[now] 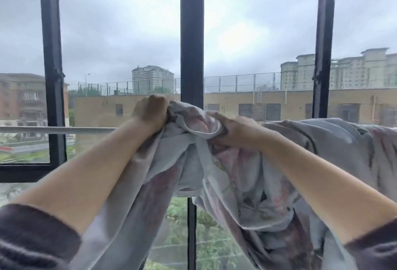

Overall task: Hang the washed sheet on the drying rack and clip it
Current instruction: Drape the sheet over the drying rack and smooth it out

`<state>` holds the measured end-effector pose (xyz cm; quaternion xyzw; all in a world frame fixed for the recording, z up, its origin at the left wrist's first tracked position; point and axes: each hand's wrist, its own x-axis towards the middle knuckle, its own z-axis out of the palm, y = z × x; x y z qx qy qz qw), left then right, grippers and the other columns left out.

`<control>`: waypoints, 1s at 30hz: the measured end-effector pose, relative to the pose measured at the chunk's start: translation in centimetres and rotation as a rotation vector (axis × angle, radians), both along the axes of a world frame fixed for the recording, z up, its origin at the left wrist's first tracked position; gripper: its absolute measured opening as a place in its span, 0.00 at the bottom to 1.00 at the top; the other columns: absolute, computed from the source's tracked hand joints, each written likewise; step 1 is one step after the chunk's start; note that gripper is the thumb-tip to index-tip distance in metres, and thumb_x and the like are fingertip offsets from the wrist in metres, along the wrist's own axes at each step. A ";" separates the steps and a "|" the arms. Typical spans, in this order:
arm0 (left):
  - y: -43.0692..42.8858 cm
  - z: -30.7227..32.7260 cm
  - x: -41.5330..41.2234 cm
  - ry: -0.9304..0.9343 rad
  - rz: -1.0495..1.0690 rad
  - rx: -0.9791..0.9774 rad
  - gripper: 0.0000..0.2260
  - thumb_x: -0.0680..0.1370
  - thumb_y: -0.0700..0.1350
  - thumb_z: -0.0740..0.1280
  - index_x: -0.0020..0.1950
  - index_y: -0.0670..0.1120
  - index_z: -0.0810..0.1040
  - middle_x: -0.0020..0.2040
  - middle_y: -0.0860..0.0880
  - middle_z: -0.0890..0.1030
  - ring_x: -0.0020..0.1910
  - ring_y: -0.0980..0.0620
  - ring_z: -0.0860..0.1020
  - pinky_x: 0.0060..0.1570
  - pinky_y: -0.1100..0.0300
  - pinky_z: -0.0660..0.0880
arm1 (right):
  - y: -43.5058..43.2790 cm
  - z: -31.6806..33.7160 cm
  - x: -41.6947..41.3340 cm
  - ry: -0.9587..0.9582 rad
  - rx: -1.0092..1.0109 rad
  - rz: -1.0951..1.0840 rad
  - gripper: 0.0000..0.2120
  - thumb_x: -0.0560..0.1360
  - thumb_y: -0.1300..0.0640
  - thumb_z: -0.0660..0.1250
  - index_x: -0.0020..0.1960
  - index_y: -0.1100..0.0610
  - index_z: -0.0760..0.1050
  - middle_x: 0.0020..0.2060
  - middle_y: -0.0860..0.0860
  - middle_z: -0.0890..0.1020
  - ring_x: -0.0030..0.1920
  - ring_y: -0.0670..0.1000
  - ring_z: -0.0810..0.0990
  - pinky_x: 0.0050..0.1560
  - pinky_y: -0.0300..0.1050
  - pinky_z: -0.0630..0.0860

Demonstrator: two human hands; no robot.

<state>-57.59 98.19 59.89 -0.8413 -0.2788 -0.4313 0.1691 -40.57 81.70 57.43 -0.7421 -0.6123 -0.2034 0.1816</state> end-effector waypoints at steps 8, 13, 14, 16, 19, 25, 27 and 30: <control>-1.8 -4.4 -2.9 0.110 -0.072 -0.118 0.40 0.67 0.69 0.66 0.70 0.52 0.54 0.62 0.47 0.67 0.59 0.44 0.71 0.46 0.51 0.70 | 5.0 1.4 1.7 0.479 0.270 -0.208 0.15 0.76 0.51 0.59 0.50 0.57 0.81 0.47 0.53 0.83 0.47 0.55 0.79 0.49 0.47 0.75; -2.6 -7.8 -3.1 0.147 0.013 -0.388 0.34 0.73 0.59 0.65 0.70 0.47 0.52 0.55 0.43 0.73 0.54 0.41 0.76 0.42 0.53 0.72 | 5.9 3.1 4.4 0.884 0.420 -0.206 0.14 0.79 0.56 0.58 0.55 0.62 0.78 0.52 0.55 0.81 0.54 0.54 0.79 0.60 0.49 0.74; -2.3 -7.4 -2.8 0.110 -0.034 -0.390 0.24 0.75 0.54 0.65 0.64 0.46 0.58 0.49 0.45 0.75 0.49 0.42 0.77 0.41 0.53 0.71 | 5.5 3.1 4.2 0.893 0.405 -0.196 0.12 0.79 0.55 0.57 0.51 0.60 0.77 0.48 0.53 0.79 0.51 0.53 0.78 0.59 0.48 0.74; -1.6 -5.1 -2.1 -0.003 -0.101 -0.338 0.10 0.76 0.45 0.61 0.54 0.47 0.63 0.41 0.48 0.73 0.42 0.43 0.75 0.37 0.54 0.68 | 4.3 2.9 4.4 0.912 0.381 -0.078 0.11 0.79 0.54 0.58 0.42 0.56 0.75 0.43 0.53 0.80 0.48 0.53 0.80 0.54 0.46 0.76; 0.1 -0.5 0.0 -0.154 -0.151 -0.321 0.06 0.77 0.42 0.58 0.53 0.46 0.70 0.45 0.46 0.77 0.46 0.42 0.76 0.42 0.52 0.72 | 2.0 2.1 3.9 0.949 0.256 0.262 0.05 0.77 0.55 0.62 0.51 0.53 0.74 0.47 0.53 0.78 0.47 0.48 0.79 0.50 0.43 0.77; 1.1 1.8 6.4 0.045 -0.117 -0.462 0.09 0.75 0.41 0.62 0.53 0.43 0.77 0.55 0.41 0.80 0.54 0.41 0.78 0.47 0.55 0.72 | 2.4 1.6 2.0 0.452 -0.116 0.066 0.16 0.70 0.39 0.71 0.55 0.41 0.75 0.51 0.41 0.80 0.52 0.44 0.78 0.52 0.36 0.73; 1.1 1.2 7.4 0.085 -0.131 -0.475 0.06 0.75 0.44 0.63 0.47 0.44 0.77 0.53 0.41 0.81 0.49 0.43 0.77 0.44 0.56 0.70 | 2.9 1.2 2.1 0.408 -0.067 0.029 0.13 0.72 0.40 0.69 0.52 0.45 0.78 0.51 0.45 0.82 0.53 0.46 0.79 0.55 0.41 0.74; 0.7 1.0 6.8 0.104 -0.155 -0.502 0.14 0.75 0.53 0.61 0.53 0.45 0.75 0.57 0.42 0.79 0.49 0.45 0.74 0.48 0.56 0.70 | 3.2 1.1 2.7 0.354 0.048 -0.081 0.10 0.73 0.40 0.66 0.45 0.45 0.79 0.48 0.48 0.83 0.51 0.50 0.79 0.53 0.46 0.75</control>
